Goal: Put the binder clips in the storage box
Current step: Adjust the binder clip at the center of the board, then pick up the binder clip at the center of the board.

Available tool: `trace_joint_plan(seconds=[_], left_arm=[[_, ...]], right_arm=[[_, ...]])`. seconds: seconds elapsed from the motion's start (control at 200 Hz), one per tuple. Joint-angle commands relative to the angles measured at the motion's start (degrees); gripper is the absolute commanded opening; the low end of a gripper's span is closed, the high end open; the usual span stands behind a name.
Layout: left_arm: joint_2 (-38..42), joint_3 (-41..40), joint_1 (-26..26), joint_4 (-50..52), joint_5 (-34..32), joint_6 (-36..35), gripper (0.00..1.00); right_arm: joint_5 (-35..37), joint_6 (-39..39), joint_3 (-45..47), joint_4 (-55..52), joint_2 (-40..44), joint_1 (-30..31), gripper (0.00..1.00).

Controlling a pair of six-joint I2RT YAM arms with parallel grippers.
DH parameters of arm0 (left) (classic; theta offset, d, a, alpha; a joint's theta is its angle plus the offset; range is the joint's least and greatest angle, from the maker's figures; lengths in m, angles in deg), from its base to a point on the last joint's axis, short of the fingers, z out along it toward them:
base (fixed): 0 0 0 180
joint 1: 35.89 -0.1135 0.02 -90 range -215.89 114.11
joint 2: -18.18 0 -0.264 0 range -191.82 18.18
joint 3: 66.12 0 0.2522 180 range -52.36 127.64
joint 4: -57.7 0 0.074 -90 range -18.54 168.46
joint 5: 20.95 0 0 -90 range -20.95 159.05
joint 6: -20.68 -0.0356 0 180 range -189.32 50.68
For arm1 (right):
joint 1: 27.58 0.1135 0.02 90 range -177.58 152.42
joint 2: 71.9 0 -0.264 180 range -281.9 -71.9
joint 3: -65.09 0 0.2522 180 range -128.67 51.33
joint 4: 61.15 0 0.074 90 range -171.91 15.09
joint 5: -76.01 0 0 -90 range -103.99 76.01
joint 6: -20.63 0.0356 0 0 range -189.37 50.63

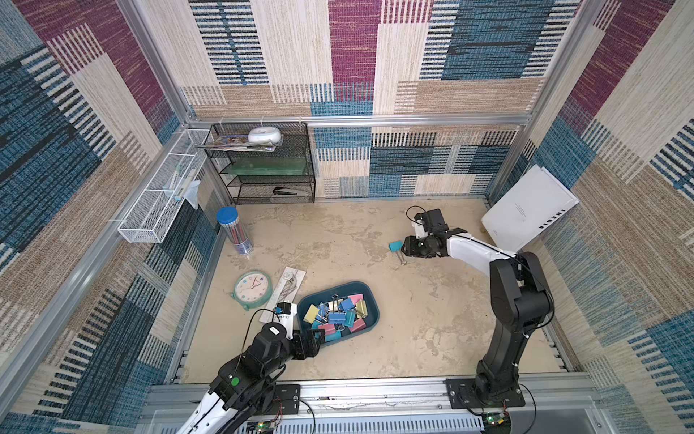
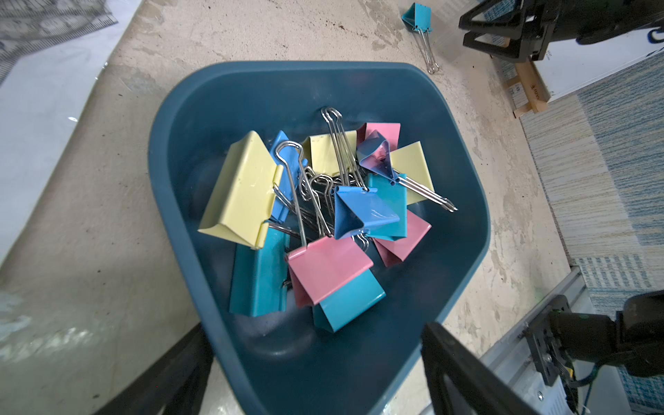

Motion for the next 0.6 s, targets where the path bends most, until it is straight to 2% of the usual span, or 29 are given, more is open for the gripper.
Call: trace_joint_plan(seconds=[0.0, 0.1, 0.311, 0.596], left_arm=[[0.1, -0.1, -0.1, -0.4, -0.1, 0.0, 0.93], [0.2, -0.2, 0.0, -0.3, 0.0, 0.0, 0.93], [0.2, -0.2, 0.0, -0.4, 0.0, 0.0, 0.93], [0.1, -0.2, 0.0, -0.4, -0.1, 0.1, 0.93]], right_arm=[[0.6, -4.2, -3.2, -1.2, -1.5, 0.4, 0.76], [0.9, -9.1, -8.2, -4.9, -5.9, 1.1, 0.84], [6.9, -16.4, -11.4, -6.2, -10.0, 2.7, 0.86], [6.9, -17.7, -14.7, -6.3, -14.5, 3.2, 0.86]])
